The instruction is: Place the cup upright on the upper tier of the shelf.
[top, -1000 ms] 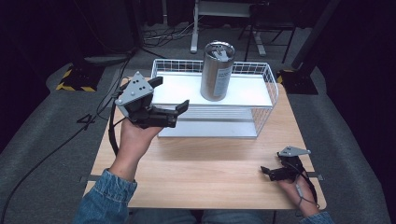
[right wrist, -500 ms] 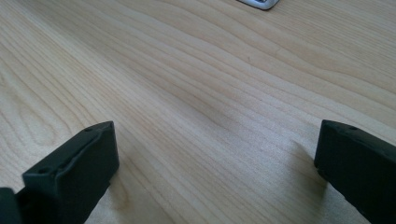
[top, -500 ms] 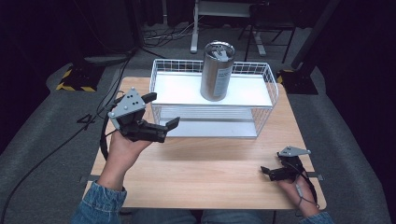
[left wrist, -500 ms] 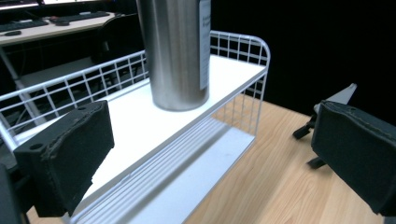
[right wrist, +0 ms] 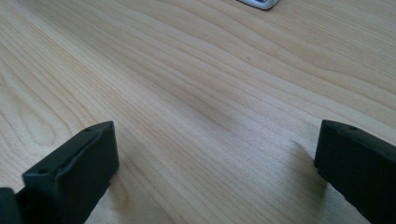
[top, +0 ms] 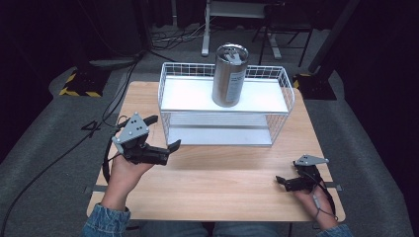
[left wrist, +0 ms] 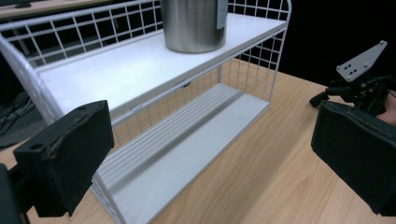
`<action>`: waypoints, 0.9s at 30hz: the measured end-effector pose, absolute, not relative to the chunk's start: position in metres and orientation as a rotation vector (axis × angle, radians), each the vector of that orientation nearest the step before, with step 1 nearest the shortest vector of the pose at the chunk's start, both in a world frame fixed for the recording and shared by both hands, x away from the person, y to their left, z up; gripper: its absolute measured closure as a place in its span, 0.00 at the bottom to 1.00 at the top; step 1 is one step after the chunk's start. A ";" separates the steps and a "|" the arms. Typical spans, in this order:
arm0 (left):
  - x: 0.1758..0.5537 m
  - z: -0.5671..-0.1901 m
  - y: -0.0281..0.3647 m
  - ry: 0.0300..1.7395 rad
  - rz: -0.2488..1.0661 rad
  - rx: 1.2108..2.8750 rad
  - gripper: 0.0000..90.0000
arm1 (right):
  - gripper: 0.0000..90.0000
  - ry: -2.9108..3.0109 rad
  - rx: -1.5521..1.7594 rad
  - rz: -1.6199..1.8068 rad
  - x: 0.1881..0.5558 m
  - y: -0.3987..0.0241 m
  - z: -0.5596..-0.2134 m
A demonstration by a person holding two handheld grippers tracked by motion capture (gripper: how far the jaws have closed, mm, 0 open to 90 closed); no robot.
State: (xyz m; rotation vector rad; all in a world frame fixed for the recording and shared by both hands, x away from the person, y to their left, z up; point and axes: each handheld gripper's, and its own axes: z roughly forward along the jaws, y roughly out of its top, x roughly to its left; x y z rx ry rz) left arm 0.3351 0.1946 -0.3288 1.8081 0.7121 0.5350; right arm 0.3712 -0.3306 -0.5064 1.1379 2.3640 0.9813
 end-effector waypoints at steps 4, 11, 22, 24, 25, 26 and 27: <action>0.331 -0.344 0.204 0.737 0.538 1.815 0.00 | 0.00 2.364 1.138 0.981 0.371 -0.331 -0.506; 0.323 -0.372 0.220 0.820 0.511 1.811 0.00 | 0.00 2.364 1.138 0.981 0.371 -0.331 -0.506; 0.311 -0.413 0.230 0.866 0.486 1.851 0.00 | 0.00 2.364 1.138 0.981 0.371 -0.331 -0.506; 0.309 -0.423 0.233 0.879 0.482 1.797 0.00 | 0.00 2.364 1.138 0.981 0.371 -0.331 -0.506; 0.310 -0.428 0.233 0.900 0.443 1.810 0.00 | 0.00 2.364 1.138 0.981 0.371 -0.331 -0.506; 0.311 -0.431 0.233 0.907 0.430 1.852 0.00 | 0.00 2.364 1.138 0.981 0.371 -0.331 -0.506; 0.311 -0.434 0.234 0.910 0.450 1.866 0.00 | 0.00 2.364 1.138 0.981 0.371 -0.331 -0.506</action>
